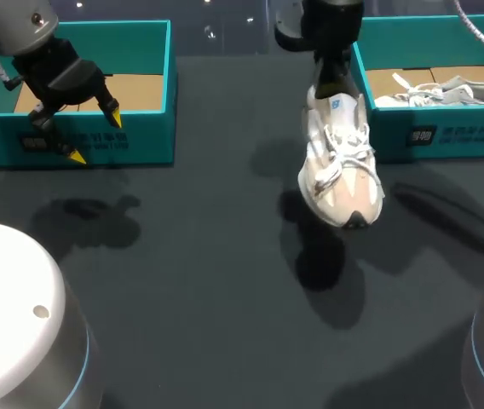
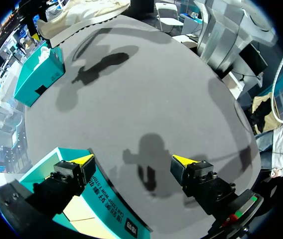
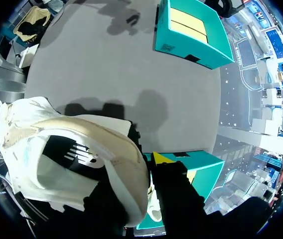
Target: Take the shoe out of the shoebox, open the shoe tongue, remove and reinsert the insole, then place the shoe into the shoebox
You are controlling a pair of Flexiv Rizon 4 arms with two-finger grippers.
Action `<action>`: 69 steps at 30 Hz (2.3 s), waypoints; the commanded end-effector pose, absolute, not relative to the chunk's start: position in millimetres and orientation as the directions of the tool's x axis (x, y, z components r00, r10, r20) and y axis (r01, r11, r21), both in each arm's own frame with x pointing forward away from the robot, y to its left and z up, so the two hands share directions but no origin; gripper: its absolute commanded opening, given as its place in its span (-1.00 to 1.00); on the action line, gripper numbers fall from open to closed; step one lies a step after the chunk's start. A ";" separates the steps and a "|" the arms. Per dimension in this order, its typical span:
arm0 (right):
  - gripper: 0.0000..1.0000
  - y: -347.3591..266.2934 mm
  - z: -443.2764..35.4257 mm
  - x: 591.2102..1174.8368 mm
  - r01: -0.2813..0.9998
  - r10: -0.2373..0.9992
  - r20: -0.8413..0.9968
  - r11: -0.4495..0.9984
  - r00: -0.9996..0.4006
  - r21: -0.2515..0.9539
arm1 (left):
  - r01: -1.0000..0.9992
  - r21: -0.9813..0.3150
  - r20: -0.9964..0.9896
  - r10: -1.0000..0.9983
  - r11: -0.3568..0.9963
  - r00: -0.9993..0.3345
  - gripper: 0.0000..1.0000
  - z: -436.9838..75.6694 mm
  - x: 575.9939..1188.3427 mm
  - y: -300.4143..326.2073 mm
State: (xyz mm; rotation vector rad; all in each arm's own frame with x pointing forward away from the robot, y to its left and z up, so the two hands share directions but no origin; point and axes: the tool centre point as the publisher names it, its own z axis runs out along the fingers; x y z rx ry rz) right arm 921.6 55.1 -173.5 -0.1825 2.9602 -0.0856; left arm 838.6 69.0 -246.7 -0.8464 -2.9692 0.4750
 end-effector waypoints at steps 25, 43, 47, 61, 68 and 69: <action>-1.00 -93.0 -139.1 1061.2 -0.095 -0.117 -0.184 0.988 -0.976 -0.120 | 0.513 -0.292 -0.064 0.518 0.807 -0.853 1.00 -246.6 838.4 69.0; -1.00 -202.3 -137.0 1179.8 -0.023 -0.044 -0.184 0.993 -0.982 -0.116 | 0.513 -0.292 -0.064 0.518 0.807 -0.853 1.00 -246.6 838.4 69.0; -1.00 -232.8 -147.1 1186.0 0.180 0.166 -0.194 0.982 -0.967 -0.057 | 0.513 -0.292 -0.064 0.518 0.807 -0.853 1.00 -246.6 838.4 69.0; -1.00 -299.7 -152.7 1171.1 0.739 0.732 -0.235 0.669 -0.639 0.076 | 0.513 -0.292 -0.064 0.518 0.807 -0.853 1.00 -246.6 838.4 69.0; -1.00 -299.7 -152.7 1171.1 0.739 0.732 -0.235 0.669 -0.639 0.076 | 0.513 -0.292 -0.064 0.518 0.807 -0.853 1.00 -246.6 838.4 69.0; -1.00 -299.7 -152.7 1171.1 0.739 0.732 -0.235 0.669 -0.639 0.076 | 0.513 -0.292 -0.064 0.518 0.807 -0.853 1.00 -246.6 838.4 69.0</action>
